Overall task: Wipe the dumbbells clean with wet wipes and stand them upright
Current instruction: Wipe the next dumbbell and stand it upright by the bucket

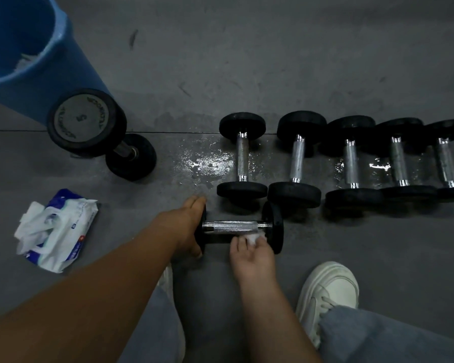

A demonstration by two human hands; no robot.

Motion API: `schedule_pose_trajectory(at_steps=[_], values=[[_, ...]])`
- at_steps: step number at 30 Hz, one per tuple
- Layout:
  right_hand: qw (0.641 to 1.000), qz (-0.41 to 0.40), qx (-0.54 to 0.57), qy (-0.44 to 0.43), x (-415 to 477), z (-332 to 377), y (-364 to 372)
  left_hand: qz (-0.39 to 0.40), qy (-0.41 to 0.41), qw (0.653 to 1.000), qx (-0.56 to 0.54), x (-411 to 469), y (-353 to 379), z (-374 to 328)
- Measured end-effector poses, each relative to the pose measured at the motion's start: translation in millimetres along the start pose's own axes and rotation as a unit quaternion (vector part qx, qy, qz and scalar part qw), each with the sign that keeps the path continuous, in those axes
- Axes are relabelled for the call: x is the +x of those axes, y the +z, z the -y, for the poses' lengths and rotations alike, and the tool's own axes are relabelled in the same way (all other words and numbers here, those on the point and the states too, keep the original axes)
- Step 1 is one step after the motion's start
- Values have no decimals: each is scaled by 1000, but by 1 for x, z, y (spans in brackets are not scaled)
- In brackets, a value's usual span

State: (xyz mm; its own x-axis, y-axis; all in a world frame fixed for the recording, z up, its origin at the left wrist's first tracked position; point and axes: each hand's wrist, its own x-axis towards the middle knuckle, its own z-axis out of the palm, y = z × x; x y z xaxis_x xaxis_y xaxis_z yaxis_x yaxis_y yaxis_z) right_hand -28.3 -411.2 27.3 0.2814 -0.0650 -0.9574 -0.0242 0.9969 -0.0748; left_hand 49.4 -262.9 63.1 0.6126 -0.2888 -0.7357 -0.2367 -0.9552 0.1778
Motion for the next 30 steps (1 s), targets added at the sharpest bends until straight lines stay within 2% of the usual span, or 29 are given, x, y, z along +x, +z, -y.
schedule_pose_trajectory(at_steps=[2, 4, 6, 7, 8, 9, 10, 11, 12, 13, 16, 17, 19, 21, 22, 27, 30], values=[[1000, -2, 4, 5, 4, 4, 10, -4, -1, 1000, 6, -1, -1, -1], [1000, -8, 6, -26, -3, -4, 7, -2, -2, 1000, 7, -1, -3, -1], [991, -22, -87, -100, -25, -14, -8, 2, 0, 1000, 5, 0, -2, -1], [971, -23, -175, -164, -34, -18, -14, 3, 1, 1000, 5, 0, -2, -1], [928, -17, -285, -241, -40, -21, -17, 4, 0, 1000, 7, -1, -2, -1], [856, -12, -402, -325, -41, -22, -16, 6, -1, 1000, 9, -2, -2, -1], [762, -7, -513, -395, -40, -20, -12, 6, -2, 1000, 11, -2, -2, -2], [676, 3, -592, -438, -39, -14, -6, 5, -3, 1000, 10, -3, -2, -2], [614, 17, -635, -468, -38, -8, -2, 3, -3, 1000, 8, -2, -2, -2], [571, 29, -658, -490, -38, -2, 1, 3, -2, 1000, 7, -2, -3, -3], [478, 19, -703, -526, -32, 6, -3, 8, 0, 1000, 9, -1, -4, -2], [429, 3, -737, -522, -31, 5, -4, 6, 1, 1000, 10, -1, -5, -2], [341, -17, -827, -447, -31, -2, -11, 1, 4, 1000, 9, -2, -5, -1], [277, -23, -889, -363, -36, -10, -13, 2, 6, 1000, 7, -3, -4, -1], [265, -19, -901, -343, -39, -9, -12, 3, 7, 1000, 5, -3, -3, -2], [282, -47, -888, -360, -44, 0, 4, 13, 4, 1000, -2, 0, -7, -1], [303, 19, -891, -337, -45, -9, -1, 1, 5, 1000, 7, -2, -4, -1]])
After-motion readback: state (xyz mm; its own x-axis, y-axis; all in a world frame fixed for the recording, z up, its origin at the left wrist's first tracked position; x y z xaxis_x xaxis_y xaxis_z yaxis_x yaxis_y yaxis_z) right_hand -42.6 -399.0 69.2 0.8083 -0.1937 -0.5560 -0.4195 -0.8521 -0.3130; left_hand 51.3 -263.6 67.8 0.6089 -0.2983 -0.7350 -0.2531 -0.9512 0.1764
